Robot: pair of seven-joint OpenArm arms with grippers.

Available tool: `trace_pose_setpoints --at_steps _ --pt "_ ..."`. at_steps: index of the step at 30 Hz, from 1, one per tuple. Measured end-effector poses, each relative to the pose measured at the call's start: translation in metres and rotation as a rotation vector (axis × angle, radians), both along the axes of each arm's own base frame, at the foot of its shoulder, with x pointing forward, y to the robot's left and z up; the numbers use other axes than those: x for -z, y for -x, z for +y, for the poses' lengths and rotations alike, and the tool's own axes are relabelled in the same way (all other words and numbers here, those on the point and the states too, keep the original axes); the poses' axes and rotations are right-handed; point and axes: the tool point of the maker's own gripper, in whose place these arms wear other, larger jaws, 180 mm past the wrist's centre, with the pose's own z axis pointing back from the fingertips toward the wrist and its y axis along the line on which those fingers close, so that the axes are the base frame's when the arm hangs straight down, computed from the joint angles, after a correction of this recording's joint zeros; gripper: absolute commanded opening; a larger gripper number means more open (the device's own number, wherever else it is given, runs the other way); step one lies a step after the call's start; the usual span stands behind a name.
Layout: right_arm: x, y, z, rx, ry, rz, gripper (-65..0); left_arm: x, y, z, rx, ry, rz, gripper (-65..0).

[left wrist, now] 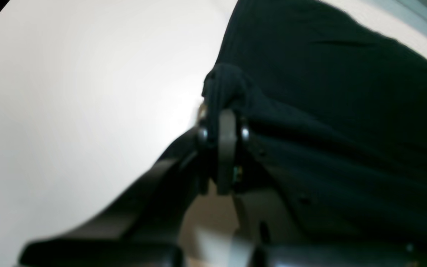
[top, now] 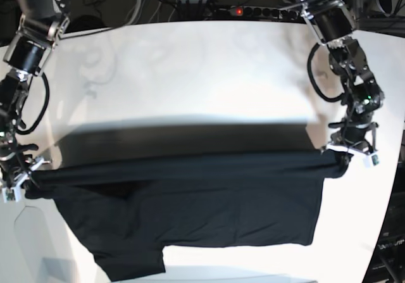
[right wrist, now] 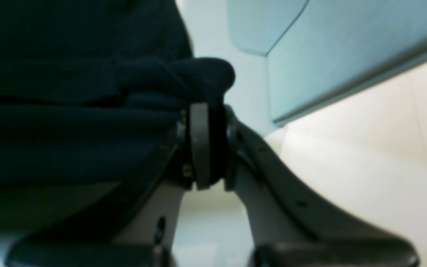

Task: Fold the T-shirt properly
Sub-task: 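Drag the held shoulder edge back toward the robot with both grippers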

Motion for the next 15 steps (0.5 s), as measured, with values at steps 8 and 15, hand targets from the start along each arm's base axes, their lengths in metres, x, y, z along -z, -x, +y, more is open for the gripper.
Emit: trace_pose_setpoints --at_steps 8,15 --pt "0.021 0.015 0.001 0.001 0.0 0.061 -65.0 0.02 0.021 0.005 -0.022 0.019 0.053 -64.8" --pt "-0.005 0.01 0.007 -0.022 0.031 -0.01 -65.0 0.019 0.03 0.015 -0.048 0.014 0.047 -64.8"
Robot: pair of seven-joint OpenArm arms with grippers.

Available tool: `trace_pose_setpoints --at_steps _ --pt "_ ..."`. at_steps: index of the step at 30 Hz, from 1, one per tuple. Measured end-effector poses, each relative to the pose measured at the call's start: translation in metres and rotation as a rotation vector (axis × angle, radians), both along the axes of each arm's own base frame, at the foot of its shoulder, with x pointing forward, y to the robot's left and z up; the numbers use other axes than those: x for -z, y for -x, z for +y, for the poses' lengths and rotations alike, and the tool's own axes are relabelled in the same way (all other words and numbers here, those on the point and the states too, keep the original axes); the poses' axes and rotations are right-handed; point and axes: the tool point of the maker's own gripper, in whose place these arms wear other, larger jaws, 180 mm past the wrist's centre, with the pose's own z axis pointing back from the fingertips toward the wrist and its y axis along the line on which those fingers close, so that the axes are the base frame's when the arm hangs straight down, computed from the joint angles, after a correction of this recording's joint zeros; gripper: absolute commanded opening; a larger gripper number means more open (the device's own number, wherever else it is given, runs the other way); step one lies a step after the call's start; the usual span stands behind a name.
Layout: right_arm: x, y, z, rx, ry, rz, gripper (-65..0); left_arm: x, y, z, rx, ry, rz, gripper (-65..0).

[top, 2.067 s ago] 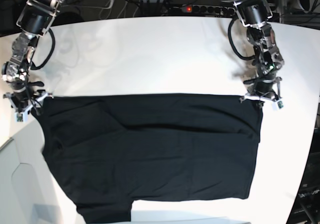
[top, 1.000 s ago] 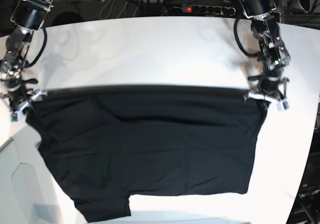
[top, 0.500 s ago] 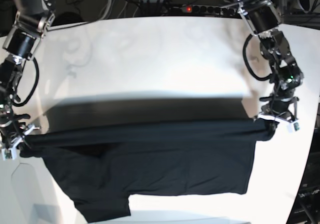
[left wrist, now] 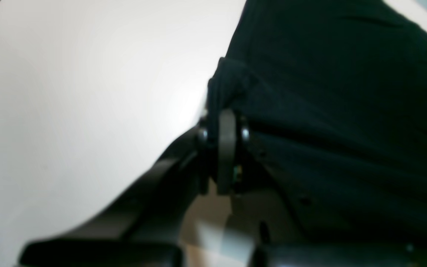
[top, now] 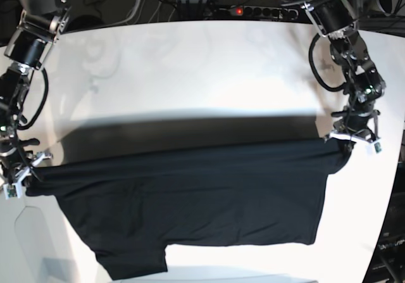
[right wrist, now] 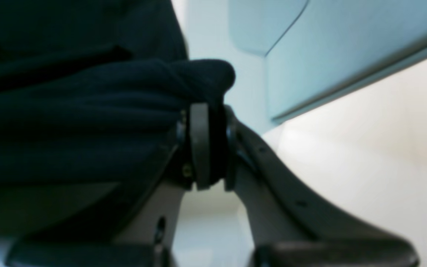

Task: Fold the T-shirt properly
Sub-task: 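Drag the held shoulder edge back toward the robot with both grippers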

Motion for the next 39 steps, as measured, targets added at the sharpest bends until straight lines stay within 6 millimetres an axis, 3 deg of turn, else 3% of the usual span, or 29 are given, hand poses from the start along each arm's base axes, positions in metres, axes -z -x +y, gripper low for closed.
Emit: trace_pose_setpoints --at_steps 2,8,12,18,23,31,39 --pt "0.003 0.006 0.003 -0.014 0.005 -0.004 -65.0 0.002 0.011 0.005 -0.014 -0.006 0.01 -64.8" --pt "0.058 0.055 0.011 -0.014 0.008 0.156 -65.0 0.017 0.032 0.004 -0.019 -0.019 0.057 -64.8" --pt "0.056 0.071 0.013 -0.021 0.022 0.14 -65.0 0.034 0.05 -0.001 -0.022 -0.008 0.107 -64.8" --pt "0.074 0.113 0.009 0.026 0.013 0.196 -65.0 0.047 0.066 -0.002 -0.022 -0.004 0.148 -64.8" --pt "0.085 0.146 0.009 0.051 0.013 0.235 -65.0 0.062 0.093 -0.002 -0.022 -0.011 0.213 -64.8" --pt "0.102 0.183 0.007 0.063 0.017 0.314 -65.0 0.064 0.143 -0.013 0.002 -0.048 0.283 -64.8" --pt "0.118 0.221 0.004 0.08 0.013 0.395 -65.0 0.07 0.175 -0.011 0.016 -0.074 0.353 -64.8"
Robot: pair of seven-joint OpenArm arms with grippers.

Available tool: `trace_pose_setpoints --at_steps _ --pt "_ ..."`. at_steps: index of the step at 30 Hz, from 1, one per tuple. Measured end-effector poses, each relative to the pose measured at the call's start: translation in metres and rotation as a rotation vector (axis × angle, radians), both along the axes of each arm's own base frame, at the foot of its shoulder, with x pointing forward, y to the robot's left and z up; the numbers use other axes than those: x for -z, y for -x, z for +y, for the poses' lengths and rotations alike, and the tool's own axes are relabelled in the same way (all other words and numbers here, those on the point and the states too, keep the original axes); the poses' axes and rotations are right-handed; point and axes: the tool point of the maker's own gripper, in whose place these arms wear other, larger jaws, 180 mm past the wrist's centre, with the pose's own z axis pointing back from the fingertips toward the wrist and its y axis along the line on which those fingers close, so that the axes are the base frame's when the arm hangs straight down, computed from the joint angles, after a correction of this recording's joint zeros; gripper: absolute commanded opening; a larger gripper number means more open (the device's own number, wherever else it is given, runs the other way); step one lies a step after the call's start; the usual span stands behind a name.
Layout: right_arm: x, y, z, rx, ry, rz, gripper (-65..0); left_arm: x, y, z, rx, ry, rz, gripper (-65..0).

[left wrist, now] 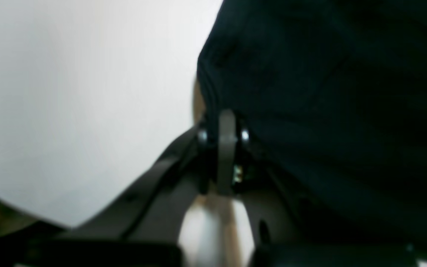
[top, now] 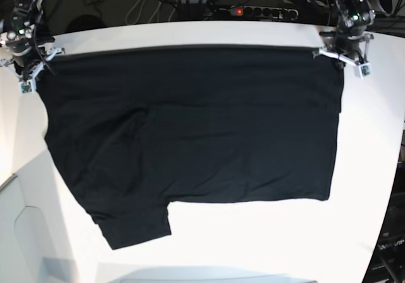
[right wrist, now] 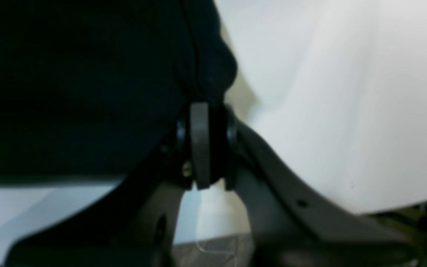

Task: Fold the T-shirt properly
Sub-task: 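Drag the held shoulder edge back toward the robot with both grippers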

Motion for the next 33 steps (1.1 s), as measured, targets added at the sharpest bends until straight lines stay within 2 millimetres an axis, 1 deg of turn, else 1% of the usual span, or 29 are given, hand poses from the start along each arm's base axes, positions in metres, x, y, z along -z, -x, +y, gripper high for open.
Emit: trace_pose_setpoints --at_steps 4,9,12,19,24,27,29,31,33 --pt "0.009 0.019 0.003 0.017 -0.011 0.036 -65.0 0.001 0.01 0.0 0.005 -0.004 0.023 -64.8" --pt "-0.001 0.026 0.008 -0.016 0.01 0.021 -65.0 0.0 0.026 -0.003 0.019 -0.019 0.056 -64.8" --pt "-0.001 0.027 0.011 -0.013 0.006 0.02 -65.0 -0.002 0.028 -0.002 0.024 -0.027 0.056 -64.8" --pt "-0.001 0.027 0.011 -0.013 0.007 0.022 -65.0 0.003 0.038 -0.002 0.021 -0.021 0.085 -64.9" --pt "-0.001 0.027 0.011 -0.013 0.007 0.023 -64.9 0.003 0.039 -0.002 0.022 -0.022 0.089 -64.6" --pt "-0.001 0.028 0.012 -0.013 0.007 0.023 -59.1 0.003 0.038 -0.001 0.023 -0.023 0.089 -64.4" --pt "-0.001 0.031 0.012 -0.016 0.007 0.029 -54.9 0.003 0.039 -0.001 0.023 -0.021 0.095 -63.8" --pt "0.001 0.035 0.012 -0.016 0.009 0.038 -50.6 0.005 0.042 -0.003 0.025 -0.013 0.122 -59.9" --pt "0.001 0.036 0.011 -0.015 0.012 0.042 -46.5 0.005 0.045 -0.004 0.026 -0.006 0.147 -52.2"
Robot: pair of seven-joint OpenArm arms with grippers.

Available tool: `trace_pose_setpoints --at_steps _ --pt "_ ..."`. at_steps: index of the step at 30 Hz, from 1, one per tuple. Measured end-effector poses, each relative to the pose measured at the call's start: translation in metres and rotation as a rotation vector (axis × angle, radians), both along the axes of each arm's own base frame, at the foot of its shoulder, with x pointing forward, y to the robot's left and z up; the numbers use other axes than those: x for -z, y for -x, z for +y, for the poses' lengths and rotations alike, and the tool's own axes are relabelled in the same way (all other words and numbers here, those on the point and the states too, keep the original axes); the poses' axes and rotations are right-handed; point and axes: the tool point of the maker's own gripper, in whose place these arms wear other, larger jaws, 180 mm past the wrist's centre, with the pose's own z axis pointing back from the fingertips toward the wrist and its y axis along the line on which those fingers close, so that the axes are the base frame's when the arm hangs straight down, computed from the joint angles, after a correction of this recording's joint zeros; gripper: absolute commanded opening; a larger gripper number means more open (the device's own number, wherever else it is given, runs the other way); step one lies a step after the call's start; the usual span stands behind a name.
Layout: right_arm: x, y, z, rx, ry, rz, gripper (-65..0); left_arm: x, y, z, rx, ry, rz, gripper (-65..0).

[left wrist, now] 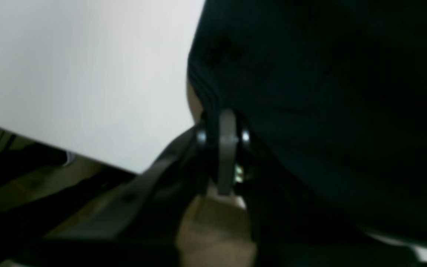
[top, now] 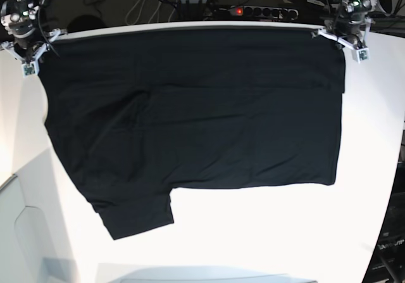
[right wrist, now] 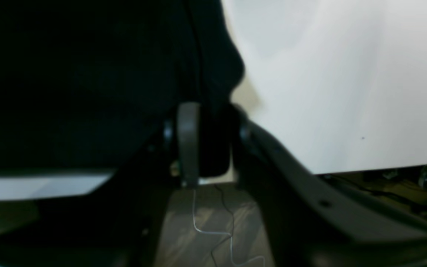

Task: Fold the T-shirt properly
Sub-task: 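Drag the held shoulder edge back toward the robot with both grippers, then release the shoulder edge and move both grippers to the hem corners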

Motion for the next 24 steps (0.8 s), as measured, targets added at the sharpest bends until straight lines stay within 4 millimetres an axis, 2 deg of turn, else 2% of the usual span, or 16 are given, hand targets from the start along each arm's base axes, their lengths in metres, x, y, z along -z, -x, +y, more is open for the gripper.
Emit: trace_pose_setpoints --at_steps 4,7,12,14,18,22,24 --pt "-0.009 -0.007 0.002 -0.015 0.016 -0.024 -41.0 -0.019 -0.002 0.017 -0.049 -0.044 -0.036 -31.9" --pt "-0.024 -0.017 0.005 -0.037 0.033 -0.067 -39.3 -0.033 -0.009 0.019 -0.052 -0.063 -0.079 -21.9" --pt "-0.043 -0.038 0.008 -0.049 0.053 -0.132 -38.1 -0.049 -0.019 0.026 -0.065 -0.092 -0.126 -20.0" --pt "-0.054 -0.061 0.009 -0.038 0.048 -0.199 -37.2 -0.054 -0.032 0.028 -0.082 -0.088 -0.163 -20.0" --pt "-0.079 -0.12 0.022 -0.066 0.023 -0.342 -34.4 -0.075 -0.074 0.031 -0.087 -0.09 -0.288 -20.0" --pt "-0.087 -0.18 0.049 -0.119 -0.061 -0.421 -31.2 -0.088 -0.1 0.03 -0.093 -0.08 -0.357 -20.0" --pt "-0.09 -0.211 0.055 -0.122 -0.098 -0.449 -30.2 -0.092 -0.115 0.03 -0.104 -0.064 -0.395 -19.9"
